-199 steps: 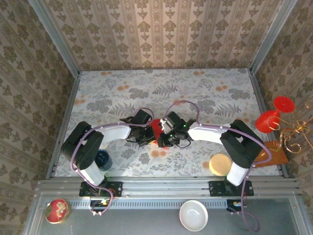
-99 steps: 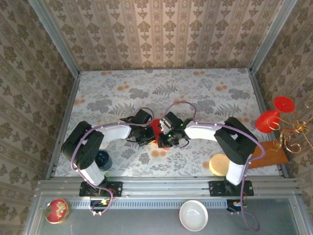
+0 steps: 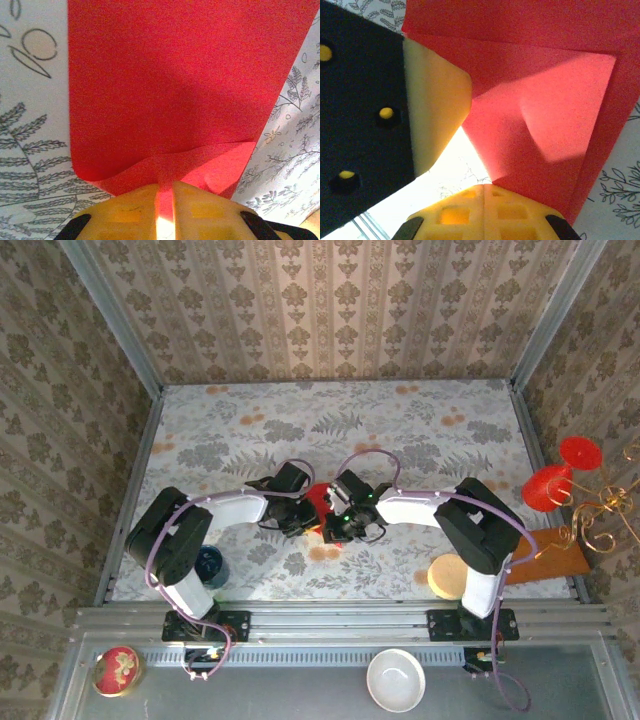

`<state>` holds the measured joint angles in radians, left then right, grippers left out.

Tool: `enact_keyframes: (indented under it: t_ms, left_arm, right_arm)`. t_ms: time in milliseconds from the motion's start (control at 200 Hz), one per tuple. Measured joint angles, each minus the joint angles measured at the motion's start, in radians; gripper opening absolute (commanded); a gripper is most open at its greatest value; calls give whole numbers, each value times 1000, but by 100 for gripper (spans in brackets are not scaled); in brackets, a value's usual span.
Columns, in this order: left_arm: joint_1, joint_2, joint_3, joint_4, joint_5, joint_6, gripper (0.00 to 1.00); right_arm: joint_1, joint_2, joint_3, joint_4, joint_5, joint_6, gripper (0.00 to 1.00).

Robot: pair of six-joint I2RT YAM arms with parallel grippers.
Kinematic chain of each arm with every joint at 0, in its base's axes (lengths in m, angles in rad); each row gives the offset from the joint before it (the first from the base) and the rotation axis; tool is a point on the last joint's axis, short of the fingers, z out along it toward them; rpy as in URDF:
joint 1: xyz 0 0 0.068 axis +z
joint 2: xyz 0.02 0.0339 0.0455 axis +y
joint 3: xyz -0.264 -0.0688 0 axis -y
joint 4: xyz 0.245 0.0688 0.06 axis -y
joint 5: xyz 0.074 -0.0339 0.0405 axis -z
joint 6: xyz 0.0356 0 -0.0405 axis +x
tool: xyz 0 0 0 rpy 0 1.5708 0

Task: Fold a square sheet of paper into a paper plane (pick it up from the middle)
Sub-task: Third fold the triangle at the center of the table.

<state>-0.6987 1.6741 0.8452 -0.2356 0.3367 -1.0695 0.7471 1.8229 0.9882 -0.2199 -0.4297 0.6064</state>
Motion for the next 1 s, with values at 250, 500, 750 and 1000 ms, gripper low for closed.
enact_keyframes:
  t_ms: [250,500,750,1000]
  left_arm:
    - [1,21,24,-7,10,31,15]
    - [6,35,39,-27,18,48,13]
    - [6,46,57,-53,18,61,13]
    - [6,48,63,-60,18,70,13]
  right_arm:
    - [-9,0,-16,19,-3,3,8]
    - [-18,-21,-40,57,-25,5,8]
    - [-32,-40,-40,61,-23,3,8]
    - [-32,-16,-40,54,-19,0,8]
